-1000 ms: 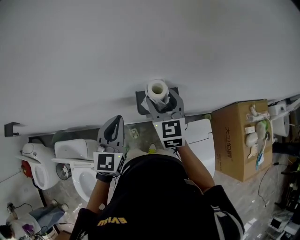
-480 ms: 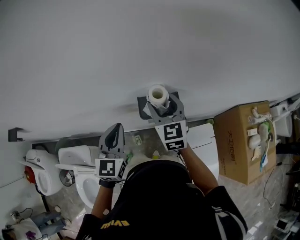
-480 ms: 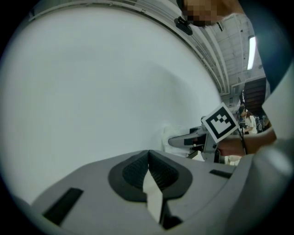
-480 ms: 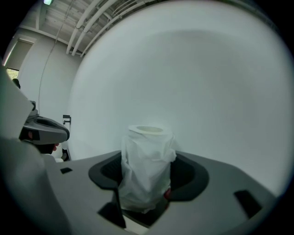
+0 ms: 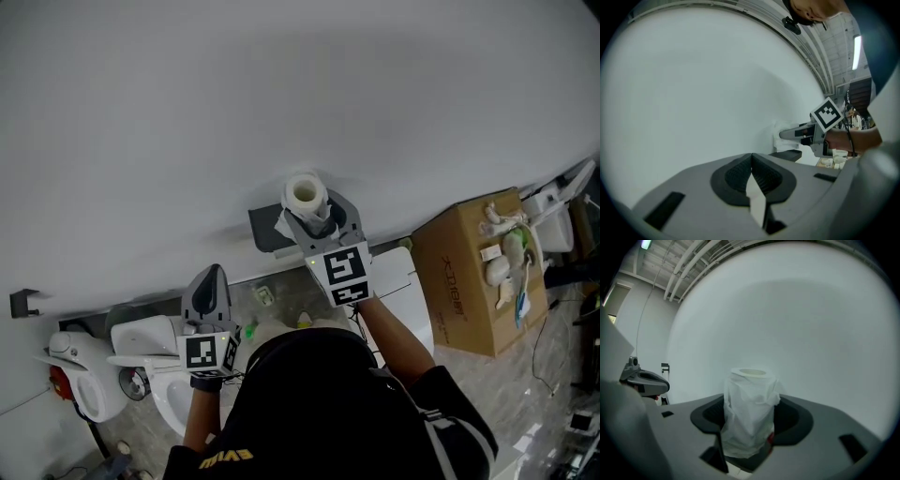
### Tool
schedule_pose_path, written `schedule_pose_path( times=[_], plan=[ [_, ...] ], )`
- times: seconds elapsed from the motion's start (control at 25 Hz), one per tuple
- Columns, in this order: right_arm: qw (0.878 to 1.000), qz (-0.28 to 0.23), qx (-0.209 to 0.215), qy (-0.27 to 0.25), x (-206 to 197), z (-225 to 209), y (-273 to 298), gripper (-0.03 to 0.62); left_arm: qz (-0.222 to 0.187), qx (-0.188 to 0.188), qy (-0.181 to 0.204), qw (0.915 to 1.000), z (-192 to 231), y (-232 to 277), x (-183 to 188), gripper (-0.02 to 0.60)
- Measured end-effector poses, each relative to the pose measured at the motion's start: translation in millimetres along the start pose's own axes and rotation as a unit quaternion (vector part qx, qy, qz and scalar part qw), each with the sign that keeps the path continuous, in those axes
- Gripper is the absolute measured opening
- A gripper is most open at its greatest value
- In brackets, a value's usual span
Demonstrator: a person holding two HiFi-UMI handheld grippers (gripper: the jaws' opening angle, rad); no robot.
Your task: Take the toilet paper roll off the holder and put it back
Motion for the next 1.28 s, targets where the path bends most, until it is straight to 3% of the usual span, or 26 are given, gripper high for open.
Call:
schedule_pose_path(
  times=[0.24,0.44,0.72,1.08,1.28],
  plan=[
    [0.999,-0.002,-0.039,0.001,8,-35,-27,0.265,-0.013,-0.016,-0.004,0.9998,-9,9,7,0.012],
    [0.996,-0.002,-0.084,0.02,7,-65,-52,0.265,-0.029,-0.06,-0.009,0.9977,-26,26,18,0.011],
    [0.992,-0.01,-0.125,0.033,20,-101,-79,0.265,-0.02,-0.115,-0.005,0.9932,-55,49,27,0.011],
    [0.978,-0.016,-0.205,0.035,48,-134,-123,0.265,-0.02,-0.194,-0.007,0.9808,-74,78,43,0.011],
    [0.977,-0.021,-0.206,0.05,68,-134,-130,0.267,-0.031,-0.231,-0.011,0.9724,-84,90,56,0.011]
  ],
)
Point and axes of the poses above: the fingertips, and each gripper's own axes: y forward along the fingers, z to its left, x out of its top, the point moved 3 cm from there along -y, backward along the fingers, and after that the axes turned 7 degrees about -z, right-handed, at the moved point
